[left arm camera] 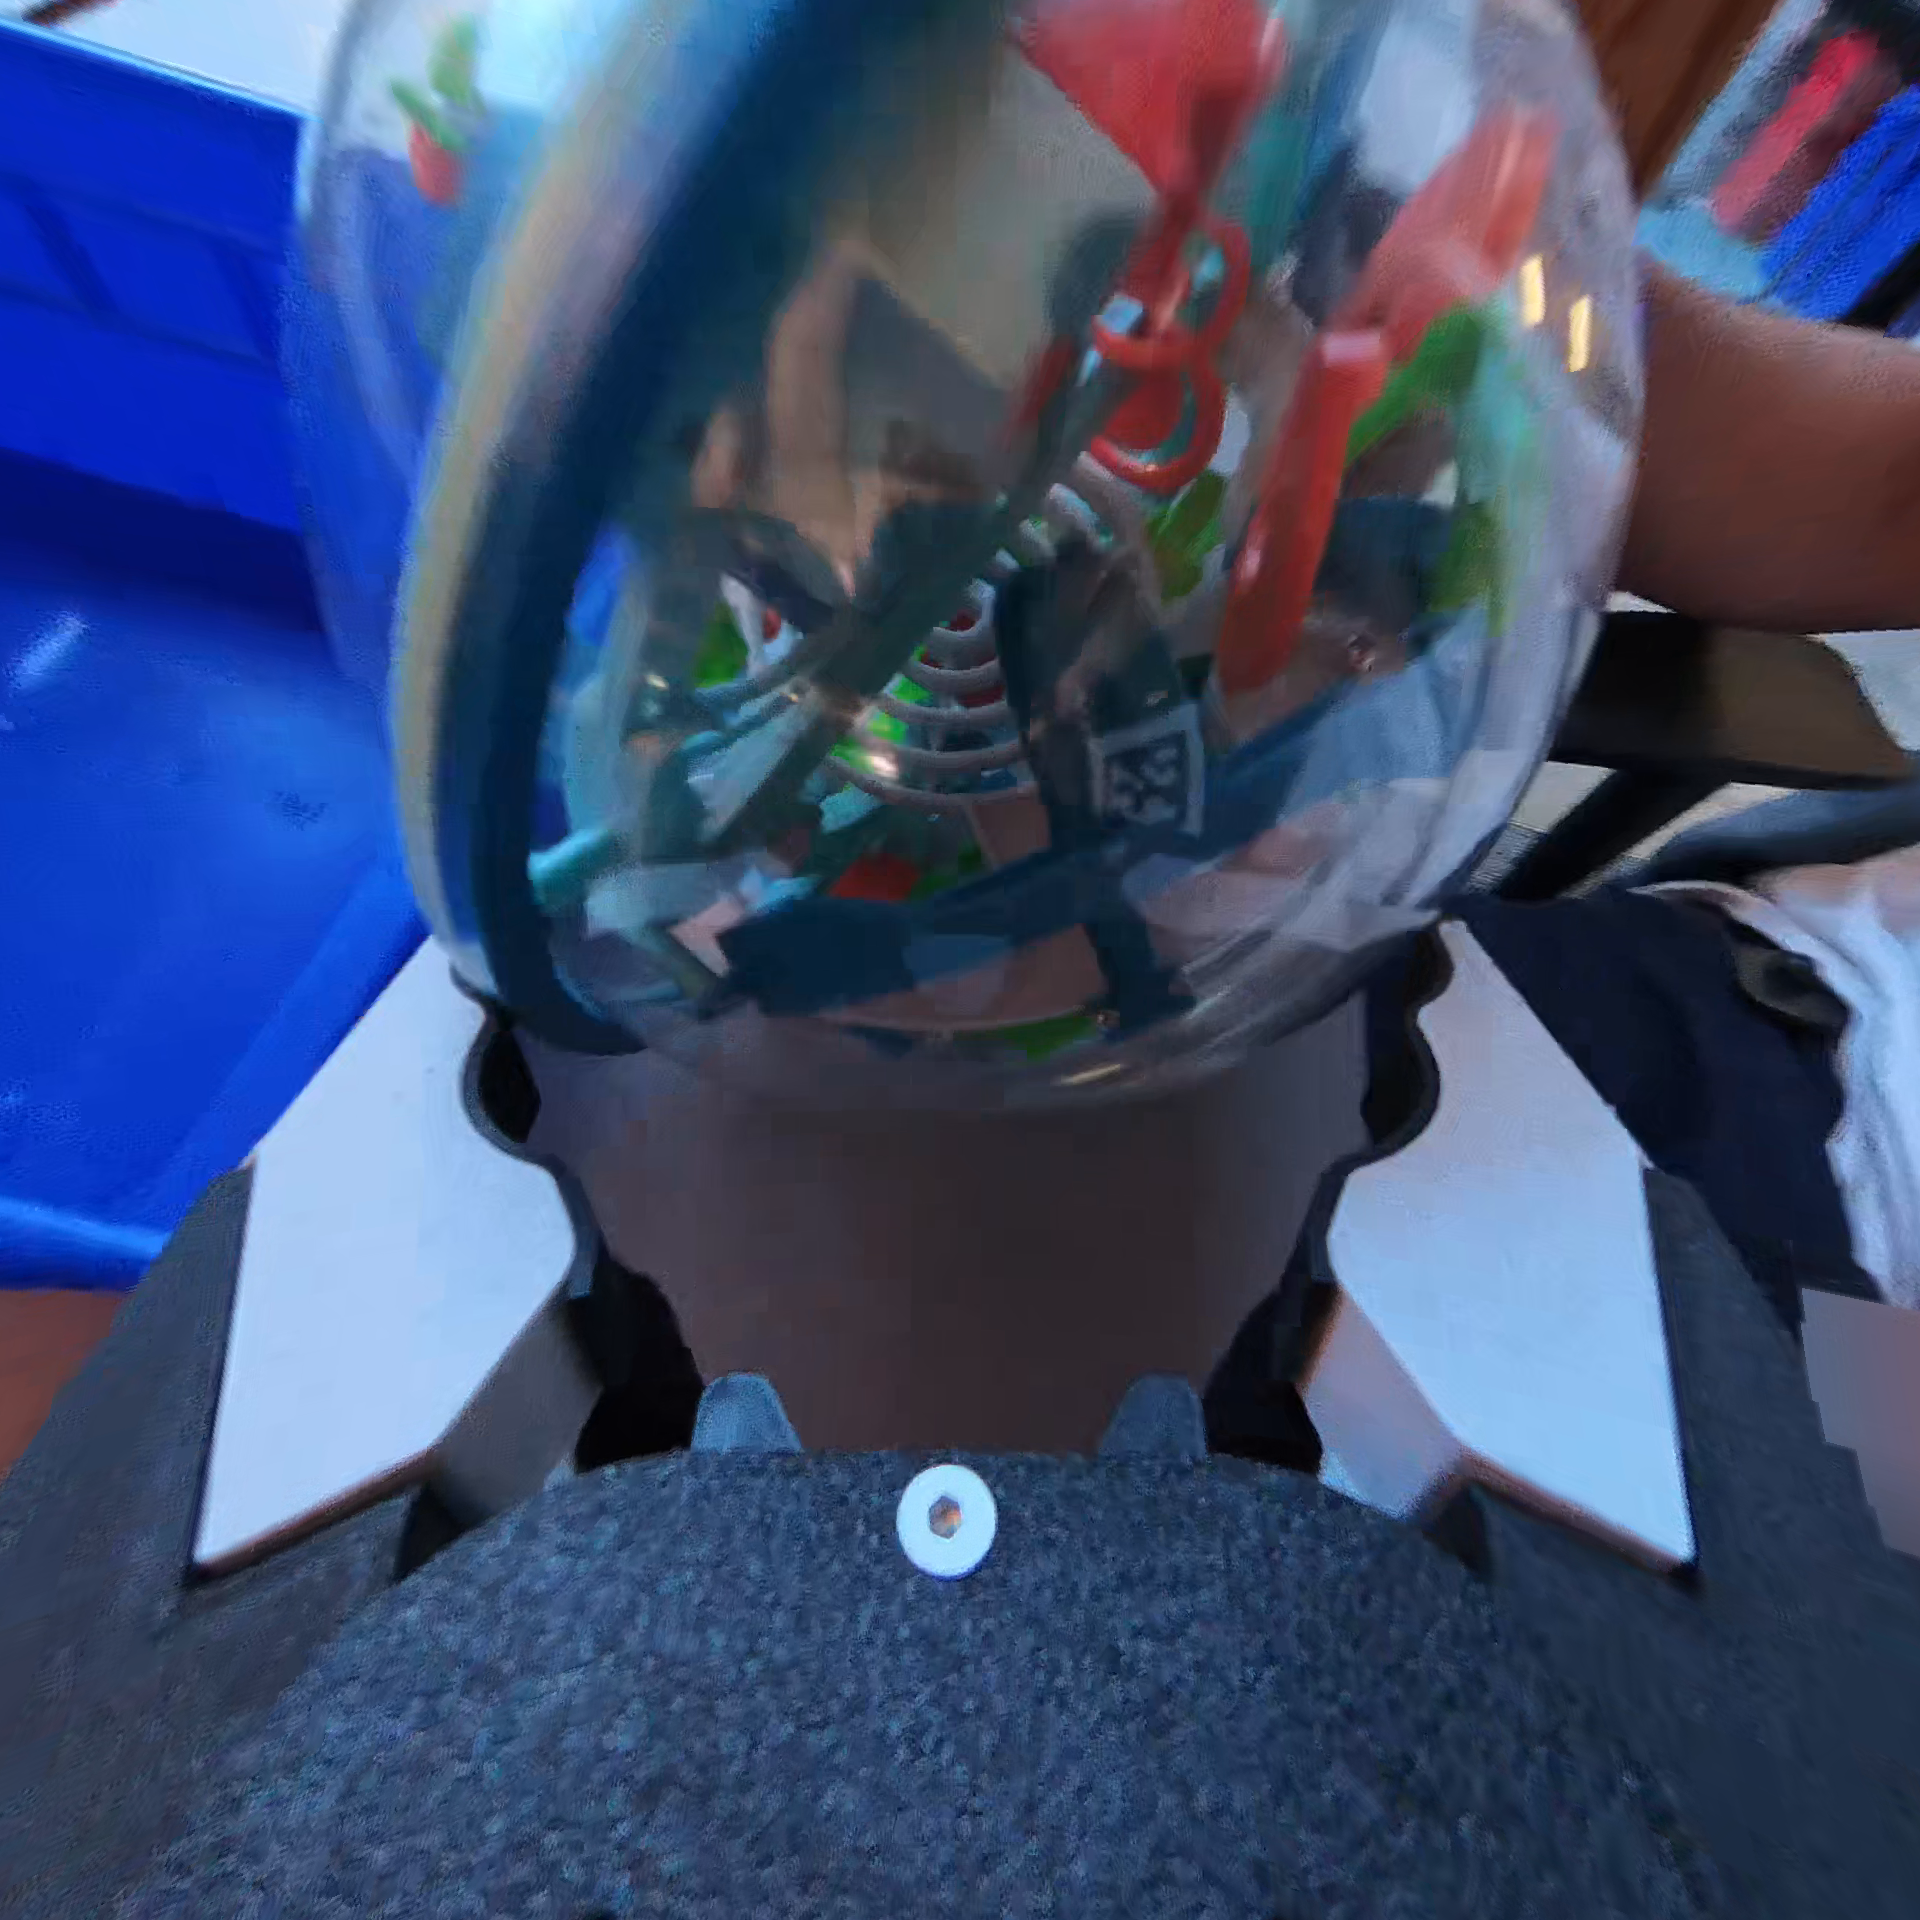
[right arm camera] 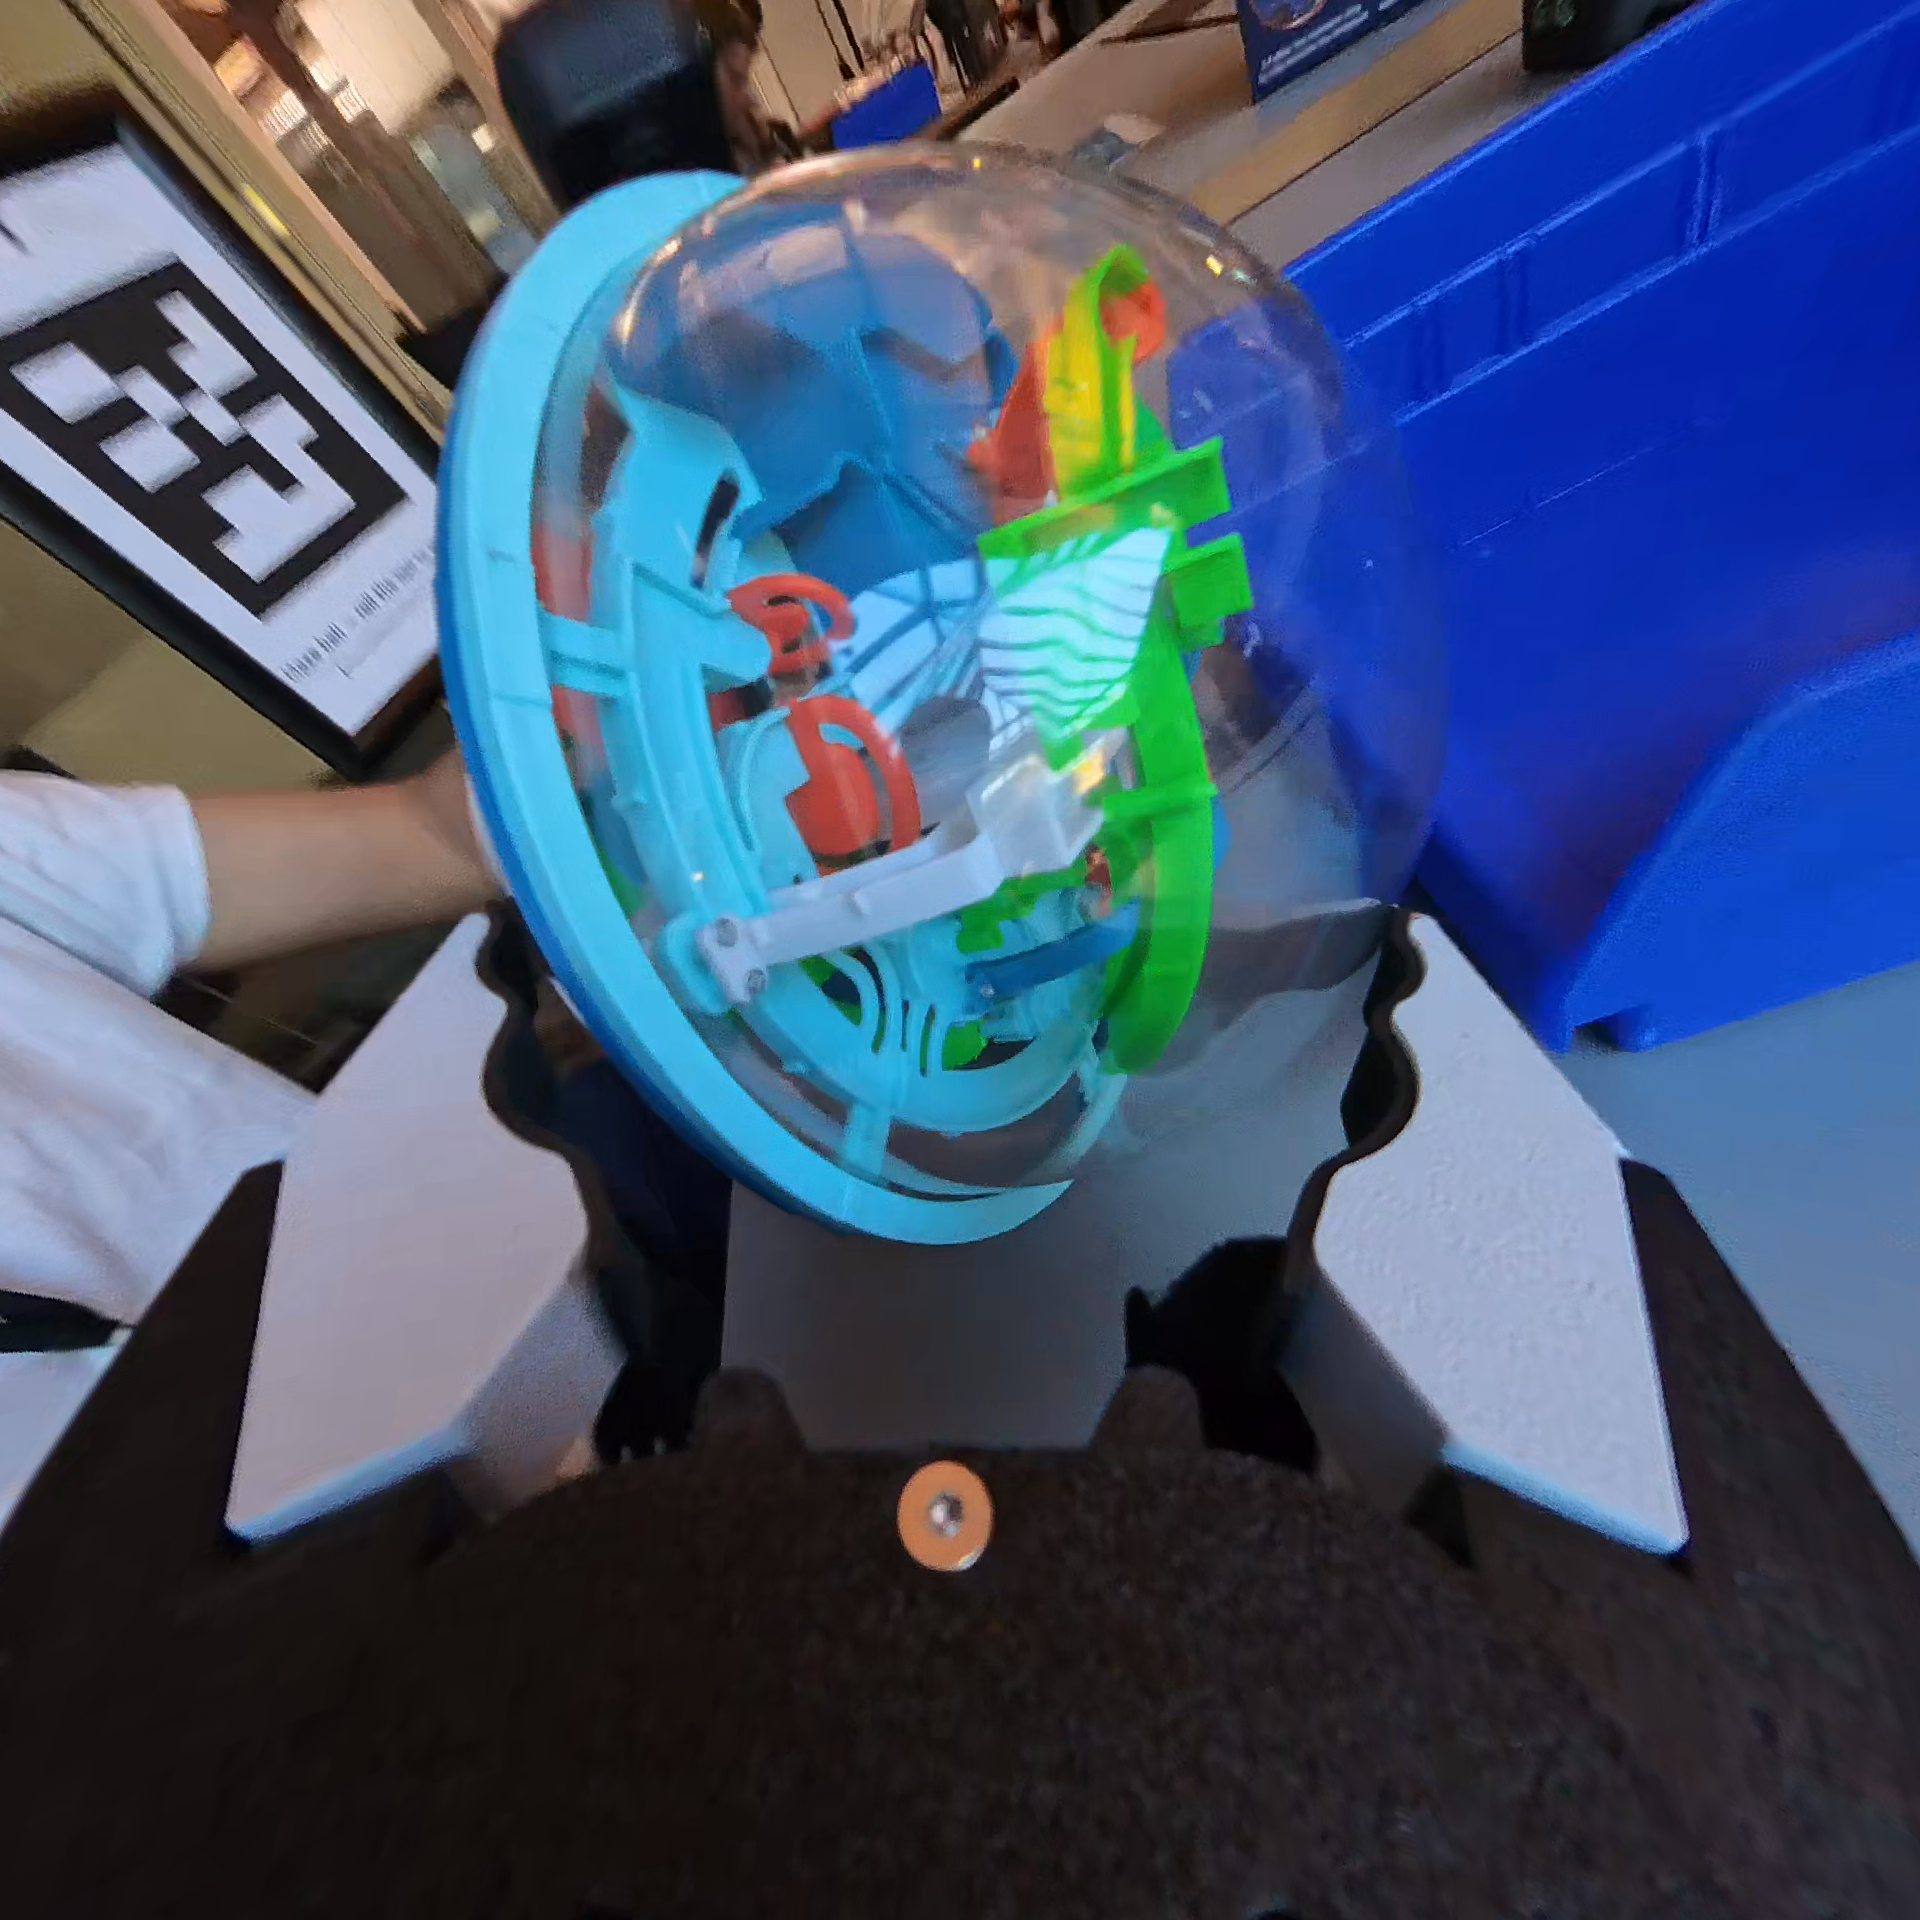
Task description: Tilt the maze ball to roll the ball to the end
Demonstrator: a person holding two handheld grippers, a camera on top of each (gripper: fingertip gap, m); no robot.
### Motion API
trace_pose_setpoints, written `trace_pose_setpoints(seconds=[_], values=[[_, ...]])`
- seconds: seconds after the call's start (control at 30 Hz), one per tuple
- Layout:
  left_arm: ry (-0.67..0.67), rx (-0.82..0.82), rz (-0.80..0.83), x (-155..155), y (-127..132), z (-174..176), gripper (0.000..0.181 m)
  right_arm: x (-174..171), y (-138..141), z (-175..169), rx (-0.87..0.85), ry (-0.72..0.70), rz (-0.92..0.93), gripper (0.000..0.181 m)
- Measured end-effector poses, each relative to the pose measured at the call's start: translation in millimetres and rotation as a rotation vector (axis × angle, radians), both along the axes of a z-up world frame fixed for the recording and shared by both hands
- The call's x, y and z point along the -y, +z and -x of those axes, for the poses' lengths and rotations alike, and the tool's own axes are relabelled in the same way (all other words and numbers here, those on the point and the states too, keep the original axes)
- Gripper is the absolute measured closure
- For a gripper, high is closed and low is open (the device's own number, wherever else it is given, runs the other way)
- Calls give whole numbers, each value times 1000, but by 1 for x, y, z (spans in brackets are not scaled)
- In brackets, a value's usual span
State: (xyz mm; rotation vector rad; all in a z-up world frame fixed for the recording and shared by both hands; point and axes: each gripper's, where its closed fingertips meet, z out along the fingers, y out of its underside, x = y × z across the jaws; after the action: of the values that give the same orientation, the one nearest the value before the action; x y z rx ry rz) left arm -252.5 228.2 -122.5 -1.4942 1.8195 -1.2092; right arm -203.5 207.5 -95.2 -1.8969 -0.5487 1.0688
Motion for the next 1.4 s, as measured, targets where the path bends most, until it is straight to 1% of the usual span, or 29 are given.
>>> trace_pose_setpoints(seconds=[0.13, 0.3, 0.47, 0.6, 0.7, 0.73, 0.8, 0.83, 0.9, 0.97, 1.0, 1.07, 1.13, 1.17, 1.23, 1.33, 1.4], values=[[13, 62, 76, 3, 13, -4, 22, 5, -5, 0, -74, 58, 106, 29], [19, 84, 87, 4, 11, -2, 22, 4, -3, 3, -78, 36, 88, 29], [28, 29, 124, 7, -3, 3, 24, -1, 6, 1, -49, -22, 59, 29], [60, -1, 223, 23, -13, 5, 26, 1, 14, 2, -58, -46, 120, 28], [62, -73, 175, 43, -31, 11, 37, 11, 19, 3, -45, -35, 170, 29], [51, -99, 153, 51, -36, 14, 39, 13, 21, 4, -51, -33, 175, 29], [50, -125, 100, 62, -41, 17, 24, 17, 20, 4, -68, -22, 198, 29], [54, -137, 74, 65, -43, 19, 22, 18, 20, 4, -83, -11, 216, 29], [36, -170, 41, 68, -47, 25, 26, 17, 20, 3, -122, -4, 242, 30], [37, -164, 45, 64, -40, 33, 27, 12, 20, 2, -145, -10, 264, 30], [57, -153, 30, 56, -34, 38, 27, 10, 20, 2, -150, -9, 277, 30], [110, -102, 2, 34, -14, 43, 22, 7, 20, 2, -148, -12, 303, 30], [116, -46, 14, 22, 8, 42, 22, 4, 20, 5, -132, -14, 319, 30], [110, -35, 4, 18, 14, 39, 23, 3, 21, 7, -122, -18, 326, 30], [93, -46, -9, 14, 12, 31, 22, 0, 23, 13, -95, -22, 326, 30], [33, -49, 44, 27, 3, 24, 21, -1, 24, 21, -42, -6, 324, 29], [36, -43, 65, 29, -1, 26, 23, 1, 30, 21, -21, 5, 248, 28]])
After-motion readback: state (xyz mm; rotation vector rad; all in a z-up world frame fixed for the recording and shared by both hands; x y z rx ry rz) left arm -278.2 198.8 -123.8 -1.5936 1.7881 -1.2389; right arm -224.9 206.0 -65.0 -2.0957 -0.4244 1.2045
